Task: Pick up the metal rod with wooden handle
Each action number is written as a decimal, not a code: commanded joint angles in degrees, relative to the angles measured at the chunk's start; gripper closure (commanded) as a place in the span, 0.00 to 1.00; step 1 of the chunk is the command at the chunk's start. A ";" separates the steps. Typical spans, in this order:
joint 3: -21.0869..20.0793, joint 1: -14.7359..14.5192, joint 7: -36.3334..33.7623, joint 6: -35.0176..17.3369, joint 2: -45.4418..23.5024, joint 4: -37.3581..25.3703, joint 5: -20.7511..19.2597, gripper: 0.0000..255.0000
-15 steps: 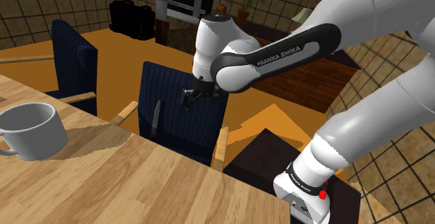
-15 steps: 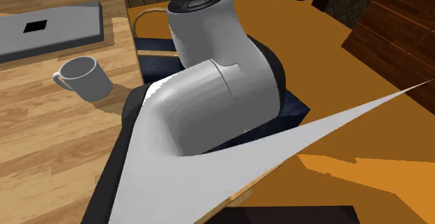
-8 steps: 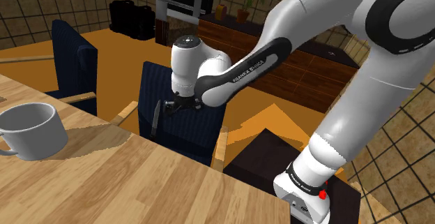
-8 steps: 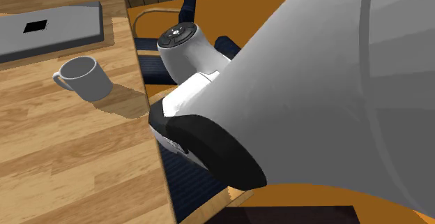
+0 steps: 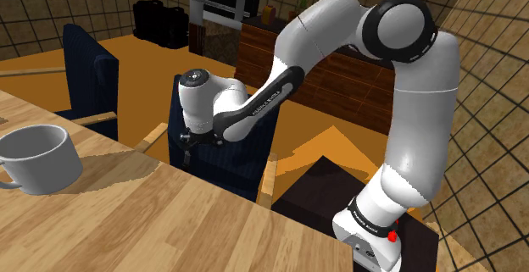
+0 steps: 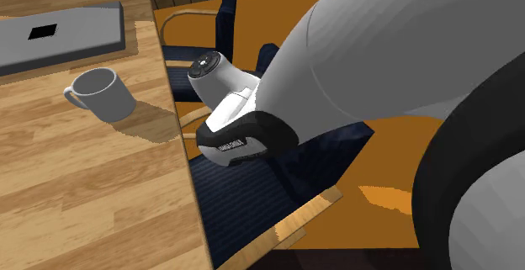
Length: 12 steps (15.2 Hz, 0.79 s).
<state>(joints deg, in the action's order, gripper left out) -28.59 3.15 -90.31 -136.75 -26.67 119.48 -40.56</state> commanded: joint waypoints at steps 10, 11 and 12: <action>9.72 -10.36 -10.60 4.76 -25.53 -28.03 -5.87 0.00; 10.29 -11.03 -10.87 5.37 -27.80 -30.98 -5.77 0.00; 10.50 -11.19 -11.04 5.08 -28.45 -31.35 -5.96 0.00</action>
<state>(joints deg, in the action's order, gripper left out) -18.54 -7.47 -101.04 -131.87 -53.38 90.13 -46.43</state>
